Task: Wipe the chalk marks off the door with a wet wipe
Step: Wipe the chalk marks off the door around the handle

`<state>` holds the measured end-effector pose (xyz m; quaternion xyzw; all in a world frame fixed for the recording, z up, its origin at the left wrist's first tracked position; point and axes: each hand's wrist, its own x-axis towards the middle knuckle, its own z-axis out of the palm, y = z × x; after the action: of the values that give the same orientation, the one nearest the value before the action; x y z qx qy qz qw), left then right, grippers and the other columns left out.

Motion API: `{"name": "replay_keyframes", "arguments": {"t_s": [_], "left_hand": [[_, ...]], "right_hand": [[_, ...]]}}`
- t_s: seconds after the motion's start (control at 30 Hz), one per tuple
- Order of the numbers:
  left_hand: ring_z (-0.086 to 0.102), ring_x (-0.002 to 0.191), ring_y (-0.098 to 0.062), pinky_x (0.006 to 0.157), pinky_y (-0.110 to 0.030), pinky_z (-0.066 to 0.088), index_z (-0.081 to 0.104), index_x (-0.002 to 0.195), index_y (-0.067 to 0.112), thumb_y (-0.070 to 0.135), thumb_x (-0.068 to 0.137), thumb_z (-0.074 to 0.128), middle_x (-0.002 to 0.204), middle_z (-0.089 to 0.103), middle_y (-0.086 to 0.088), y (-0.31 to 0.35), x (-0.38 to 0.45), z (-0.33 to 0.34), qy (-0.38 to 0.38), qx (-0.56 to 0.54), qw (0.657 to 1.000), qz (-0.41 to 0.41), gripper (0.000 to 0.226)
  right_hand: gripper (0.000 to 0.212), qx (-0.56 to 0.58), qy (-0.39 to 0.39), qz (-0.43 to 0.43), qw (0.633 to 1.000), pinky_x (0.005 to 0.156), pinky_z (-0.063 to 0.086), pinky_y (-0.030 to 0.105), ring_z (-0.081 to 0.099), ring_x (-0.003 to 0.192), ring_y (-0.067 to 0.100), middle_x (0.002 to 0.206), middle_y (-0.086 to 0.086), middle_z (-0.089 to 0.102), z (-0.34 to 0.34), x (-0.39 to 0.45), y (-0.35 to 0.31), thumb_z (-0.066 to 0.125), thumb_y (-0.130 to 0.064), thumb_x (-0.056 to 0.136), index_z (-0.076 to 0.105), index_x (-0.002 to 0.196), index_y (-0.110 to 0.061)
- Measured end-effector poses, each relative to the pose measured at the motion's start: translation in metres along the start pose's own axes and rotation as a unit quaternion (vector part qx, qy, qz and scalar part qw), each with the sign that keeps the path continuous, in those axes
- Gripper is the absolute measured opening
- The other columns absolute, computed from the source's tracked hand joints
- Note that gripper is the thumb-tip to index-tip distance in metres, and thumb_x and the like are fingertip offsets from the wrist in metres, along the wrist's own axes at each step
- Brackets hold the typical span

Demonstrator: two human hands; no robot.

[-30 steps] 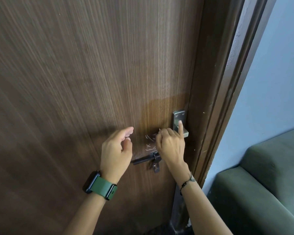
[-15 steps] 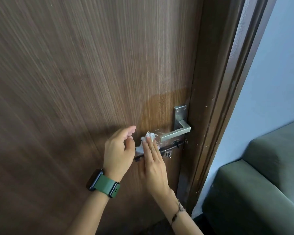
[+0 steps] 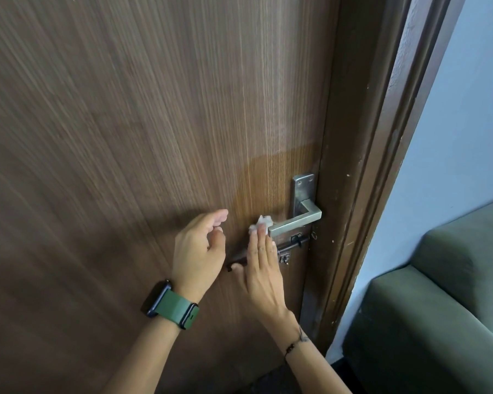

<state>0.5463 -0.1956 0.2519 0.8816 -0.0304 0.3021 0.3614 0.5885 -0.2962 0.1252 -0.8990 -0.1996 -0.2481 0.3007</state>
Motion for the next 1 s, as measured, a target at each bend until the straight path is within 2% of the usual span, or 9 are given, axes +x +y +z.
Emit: {"name": "replay_keyframes", "arguments": {"t_s": [0.1,0.2,0.33,0.4,0.47,0.53,0.63,0.8,1.0], "left_hand": [[0.063,0.095,-0.015,0.083,-0.014,0.042,0.064,0.105,0.006,-0.008,0.080,0.048,0.103,0.069,-0.007,0.001,0.006,0.005,0.001,0.004,1.000,0.010,0.033],[0.063,0.094,-0.015,0.084,-0.015,0.042,0.064,0.106,0.006,-0.008,0.080,0.048,0.103,0.069,-0.008,0.005,0.010,0.014,-0.006,-0.006,1.000,0.013,0.033],[0.062,0.094,-0.012,0.083,-0.014,0.042,0.064,0.107,0.007,-0.007,0.080,0.047,0.104,0.069,-0.006,0.006,0.012,0.018,-0.008,-0.005,1.000,0.018,0.034],[0.062,0.094,-0.014,0.083,-0.013,0.041,0.064,0.106,0.006,-0.008,0.080,0.047,0.104,0.069,-0.007,0.005,0.013,0.018,-0.008,-0.006,1.000,0.013,0.034],[0.062,0.094,-0.015,0.083,-0.014,0.041,0.063,0.106,0.005,-0.008,0.080,0.047,0.104,0.069,-0.008,0.004,0.014,0.019,-0.012,-0.006,1.000,0.008,0.034],[0.061,0.094,-0.014,0.083,-0.015,0.042,0.063,0.107,0.005,-0.009,0.080,0.047,0.105,0.069,-0.008,0.005,0.013,0.020,-0.019,-0.004,1.000,0.009,0.034],[0.061,0.096,-0.013,0.085,-0.018,0.044,0.062,0.109,0.005,-0.008,0.081,0.047,0.106,0.068,-0.009,0.007,0.011,0.023,-0.027,-0.009,1.000,0.009,0.035],[0.062,0.096,-0.014,0.083,-0.015,0.042,0.063,0.108,0.006,-0.008,0.080,0.048,0.105,0.069,-0.008,0.006,0.012,0.022,-0.019,0.000,1.000,0.014,0.034],[0.060,0.092,-0.011,0.079,-0.002,0.039,0.063,0.107,0.005,-0.009,0.080,0.047,0.105,0.069,-0.008,0.000,0.008,0.019,-0.024,0.006,1.000,0.001,0.035]], "right_hand": [[0.069,0.010,0.045,-0.022,0.999,0.105,0.035,0.047,0.025,0.136,0.043,0.148,0.031,0.019,-0.010,0.026,-0.004,0.038,-0.035,0.092,0.017,0.141,0.009],[0.066,-0.009,-0.004,-0.018,1.000,0.111,0.026,0.051,0.013,0.138,0.044,0.148,0.030,0.017,0.002,0.027,-0.003,0.026,-0.039,0.096,0.018,0.140,0.009],[0.062,-0.104,-0.072,-0.082,0.989,0.115,0.015,0.042,0.035,0.133,0.038,0.145,0.020,0.026,0.019,-0.016,0.018,0.035,-0.039,0.092,0.036,0.137,0.004],[0.063,-0.108,-0.053,-0.088,0.989,0.114,0.018,0.043,0.039,0.131,0.037,0.145,0.019,0.029,0.015,-0.018,0.032,0.036,-0.040,0.091,0.036,0.137,0.004],[0.065,-0.058,0.007,-0.043,0.997,0.112,0.027,0.050,0.033,0.134,0.039,0.146,0.025,0.032,0.003,0.000,0.038,0.034,-0.040,0.094,0.030,0.138,0.007],[0.067,-0.016,0.061,-0.005,0.998,0.114,0.020,0.050,0.016,0.141,0.038,0.150,0.027,0.019,-0.010,0.025,0.038,0.027,-0.040,0.097,0.018,0.140,0.010],[0.070,0.027,0.058,0.015,0.998,0.116,0.013,0.051,0.002,0.142,0.037,0.151,0.026,0.006,-0.009,0.036,0.029,0.023,-0.041,0.097,0.010,0.141,0.012],[0.062,-0.072,-0.043,-0.093,0.992,0.108,0.028,0.053,0.034,0.135,0.036,0.146,0.019,0.029,0.015,-0.011,0.033,0.023,-0.042,0.098,0.034,0.138,0.004],[0.063,-0.051,0.054,0.011,0.997,0.117,0.011,0.048,0.017,0.140,0.037,0.149,0.024,0.023,-0.015,0.031,0.043,0.029,-0.035,0.096,0.018,0.140,0.009]]}}
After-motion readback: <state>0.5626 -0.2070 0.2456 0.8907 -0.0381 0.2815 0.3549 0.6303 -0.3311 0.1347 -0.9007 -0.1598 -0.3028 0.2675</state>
